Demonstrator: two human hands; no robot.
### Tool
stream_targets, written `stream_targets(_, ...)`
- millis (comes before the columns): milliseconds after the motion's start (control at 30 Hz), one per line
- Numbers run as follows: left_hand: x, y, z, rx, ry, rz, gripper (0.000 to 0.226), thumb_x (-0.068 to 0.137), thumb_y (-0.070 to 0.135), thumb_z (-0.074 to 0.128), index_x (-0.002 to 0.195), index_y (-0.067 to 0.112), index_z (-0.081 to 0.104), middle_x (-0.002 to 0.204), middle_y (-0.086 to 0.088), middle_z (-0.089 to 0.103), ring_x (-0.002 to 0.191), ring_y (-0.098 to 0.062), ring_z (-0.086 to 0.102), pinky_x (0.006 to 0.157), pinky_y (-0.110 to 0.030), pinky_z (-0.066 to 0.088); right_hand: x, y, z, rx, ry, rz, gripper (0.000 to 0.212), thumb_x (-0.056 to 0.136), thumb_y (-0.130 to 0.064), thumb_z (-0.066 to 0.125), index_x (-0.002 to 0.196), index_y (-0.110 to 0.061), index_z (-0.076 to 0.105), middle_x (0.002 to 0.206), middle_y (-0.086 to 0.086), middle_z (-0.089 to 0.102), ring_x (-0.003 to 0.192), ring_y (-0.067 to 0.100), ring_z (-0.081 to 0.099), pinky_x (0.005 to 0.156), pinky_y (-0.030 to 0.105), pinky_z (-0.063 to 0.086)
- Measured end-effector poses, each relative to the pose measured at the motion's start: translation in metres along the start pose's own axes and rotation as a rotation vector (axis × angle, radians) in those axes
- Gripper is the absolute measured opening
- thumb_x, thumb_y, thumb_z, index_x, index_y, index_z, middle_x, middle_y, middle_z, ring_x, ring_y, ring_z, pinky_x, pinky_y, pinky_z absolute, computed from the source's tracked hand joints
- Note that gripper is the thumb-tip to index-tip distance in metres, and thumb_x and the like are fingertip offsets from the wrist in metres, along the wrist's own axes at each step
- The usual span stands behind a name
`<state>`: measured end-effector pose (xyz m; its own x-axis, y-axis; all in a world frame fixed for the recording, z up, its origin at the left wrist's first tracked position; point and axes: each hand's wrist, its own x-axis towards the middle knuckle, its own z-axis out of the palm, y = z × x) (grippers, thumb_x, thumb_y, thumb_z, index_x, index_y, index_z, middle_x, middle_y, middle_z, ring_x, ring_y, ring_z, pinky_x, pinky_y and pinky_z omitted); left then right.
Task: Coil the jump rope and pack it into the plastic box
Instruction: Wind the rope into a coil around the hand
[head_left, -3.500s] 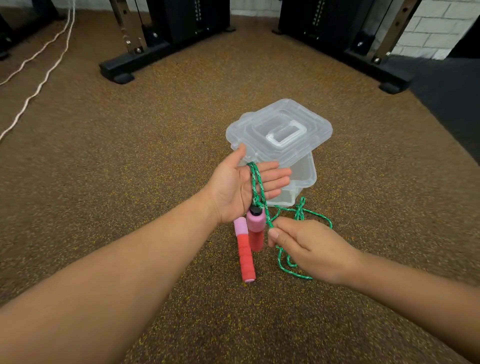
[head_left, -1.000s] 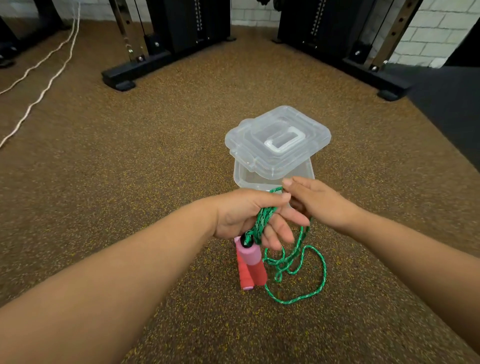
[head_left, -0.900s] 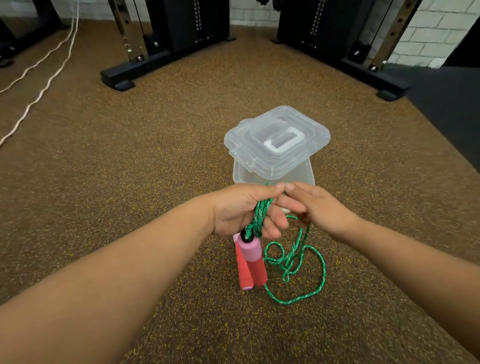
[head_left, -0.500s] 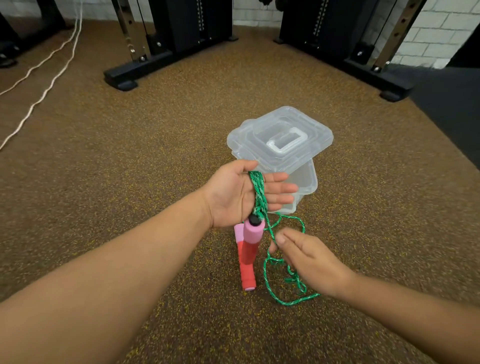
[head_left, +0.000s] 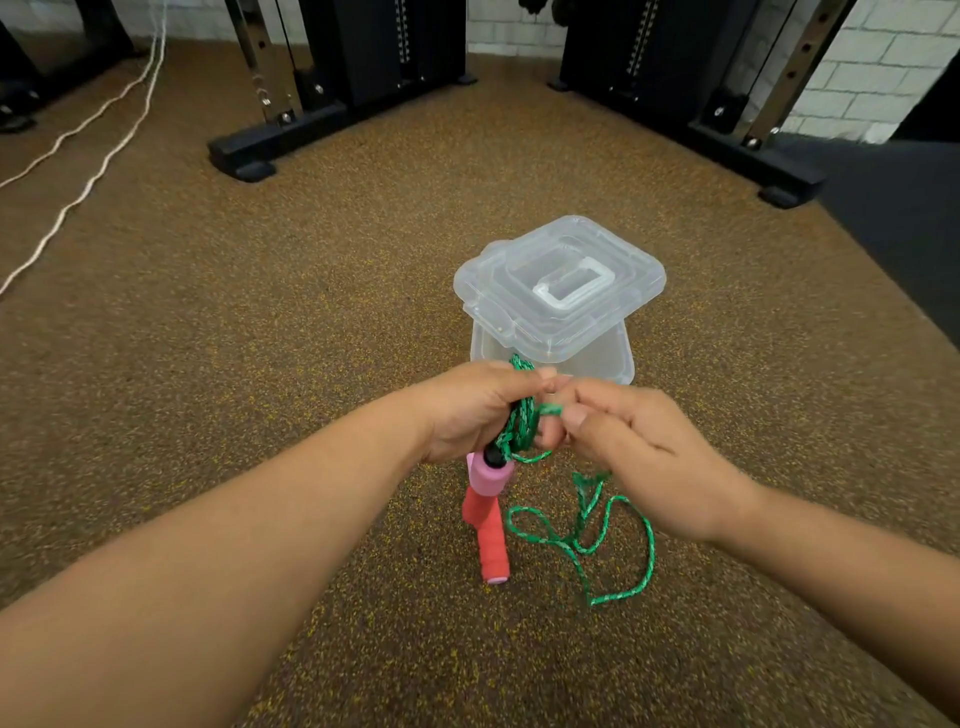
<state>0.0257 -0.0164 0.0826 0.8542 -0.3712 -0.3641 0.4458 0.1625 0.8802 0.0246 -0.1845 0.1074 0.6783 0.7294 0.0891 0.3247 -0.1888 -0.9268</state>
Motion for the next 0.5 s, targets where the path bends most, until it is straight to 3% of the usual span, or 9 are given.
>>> stream_targets(67,0.001,-0.002,0.001,0.035,-0.022,-0.016,0.035,0.099,0.029,0.037,0.093,0.003,0.059,0.075,-0.007,0.069,0.069,-0.015,0.067,0.084,-0.032,0.052,0.007,-0.006,-0.009,0.070,0.013,0.014,0.023,0.088,-0.017,0.042,0.076,-0.007,0.059,0.063,0.007,0.050,0.057,0.002,0.046,0.059,0.019,0.044)
stream_targets(133,0.001,-0.001,0.003,0.082,-0.046,-0.059,0.044,0.100,0.038,0.030,0.093,0.005,0.059,0.077,-0.010,0.072,0.071,-0.019,0.070,0.091,-0.039,0.047,0.012,-0.007,-0.018,-0.033,0.031,-0.002,0.022,0.088,-0.022,0.045,0.076,-0.012,0.059,0.060,-0.003,0.053,0.057,0.001,0.046,0.059,0.015,0.040)
stream_targets(200,-0.001,0.002,0.005,0.097,-0.101,-0.115,0.061,0.097,0.052,0.020,0.096,0.008,0.062,0.074,-0.012,0.072,0.067,-0.021,0.069,0.082,-0.038,0.048,0.018,-0.004,-0.028,-0.154,0.069,-0.023,0.021,0.089,-0.028,0.047,0.075,-0.019,0.060,0.057,-0.017,0.054,0.056,-0.003,0.046,0.058,0.010,0.036)
stream_targets(333,-0.003,0.007,0.005,0.103,-0.197,-0.208,0.088,0.086,0.069,0.008,0.095,0.003,0.066,0.064,-0.011,0.069,0.059,-0.021,0.067,0.069,-0.032,0.051,0.027,0.010,-0.041,-0.298,0.114,-0.007,0.021,0.090,-0.036,0.048,0.075,-0.026,0.058,0.060,-0.021,0.054,0.059,-0.002,0.045,0.059,0.015,0.035)
stream_targets(400,-0.005,0.008,0.005,0.094,-0.200,-0.208,0.081,0.085,0.068,0.017,0.089,0.004,0.067,0.056,-0.007,0.066,0.052,-0.018,0.064,0.060,-0.026,0.053,0.030,0.019,-0.045,-0.280,0.118,0.025,0.021,0.095,-0.033,0.049,0.076,-0.025,0.057,0.059,-0.025,0.053,0.059,-0.002,0.044,0.060,0.017,0.035)
stream_targets(500,-0.009,0.008,0.005,0.097,-0.224,-0.143,0.045,0.088,0.047,0.041,0.085,0.009,0.064,0.046,0.001,0.056,0.044,-0.013,0.054,0.055,-0.024,0.047,0.033,0.034,-0.047,-0.258,0.111,0.094,0.023,0.092,-0.041,0.047,0.075,-0.030,0.058,0.055,-0.022,0.052,0.056,0.000,0.041,0.060,0.027,0.037)
